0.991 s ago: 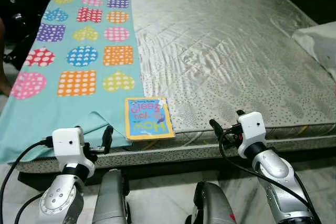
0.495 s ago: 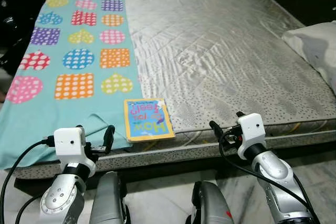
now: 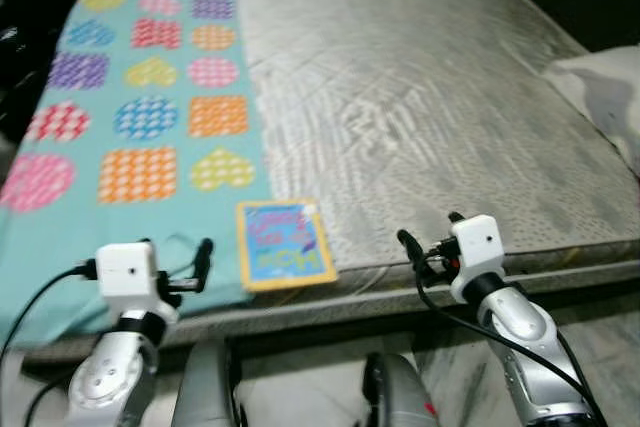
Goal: Clean up the room
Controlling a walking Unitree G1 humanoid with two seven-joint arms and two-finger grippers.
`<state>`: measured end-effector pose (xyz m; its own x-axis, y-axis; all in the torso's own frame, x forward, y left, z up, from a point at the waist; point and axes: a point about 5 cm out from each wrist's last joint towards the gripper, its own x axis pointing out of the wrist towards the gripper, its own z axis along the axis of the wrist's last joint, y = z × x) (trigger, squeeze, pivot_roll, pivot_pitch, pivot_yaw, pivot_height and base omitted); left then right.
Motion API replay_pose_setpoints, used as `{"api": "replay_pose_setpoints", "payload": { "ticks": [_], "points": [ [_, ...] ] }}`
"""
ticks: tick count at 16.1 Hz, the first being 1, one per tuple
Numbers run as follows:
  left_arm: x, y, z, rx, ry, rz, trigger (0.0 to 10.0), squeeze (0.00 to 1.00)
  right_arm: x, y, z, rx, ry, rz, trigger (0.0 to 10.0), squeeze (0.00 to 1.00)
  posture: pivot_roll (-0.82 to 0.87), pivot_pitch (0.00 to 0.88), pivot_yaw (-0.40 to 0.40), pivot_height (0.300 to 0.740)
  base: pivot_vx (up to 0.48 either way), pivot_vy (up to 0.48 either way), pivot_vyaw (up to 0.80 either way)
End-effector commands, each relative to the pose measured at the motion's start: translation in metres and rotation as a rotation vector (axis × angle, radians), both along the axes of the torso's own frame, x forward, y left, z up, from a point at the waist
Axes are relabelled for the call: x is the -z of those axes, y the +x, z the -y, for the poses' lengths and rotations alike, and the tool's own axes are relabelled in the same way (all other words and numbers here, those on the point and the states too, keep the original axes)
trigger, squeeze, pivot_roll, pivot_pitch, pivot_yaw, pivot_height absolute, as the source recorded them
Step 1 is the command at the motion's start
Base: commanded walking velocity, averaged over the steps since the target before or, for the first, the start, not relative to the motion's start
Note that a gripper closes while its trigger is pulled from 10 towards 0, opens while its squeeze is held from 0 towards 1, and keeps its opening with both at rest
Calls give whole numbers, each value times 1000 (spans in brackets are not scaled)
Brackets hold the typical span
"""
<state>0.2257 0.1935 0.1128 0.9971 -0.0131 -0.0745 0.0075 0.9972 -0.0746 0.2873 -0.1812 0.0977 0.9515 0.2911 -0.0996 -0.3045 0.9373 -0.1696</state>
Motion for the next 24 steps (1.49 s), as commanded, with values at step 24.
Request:
{"api": "replay_pose_setpoints", "payload": {
  "ticks": [24],
  "points": [
    [25, 10, 4, -64, -285, -186, 10000, 0, 3, -11, 18, 12, -36, -31, 10000, 0, -90, 185, -127, 518, 11, 0, 0]
  ]
}}
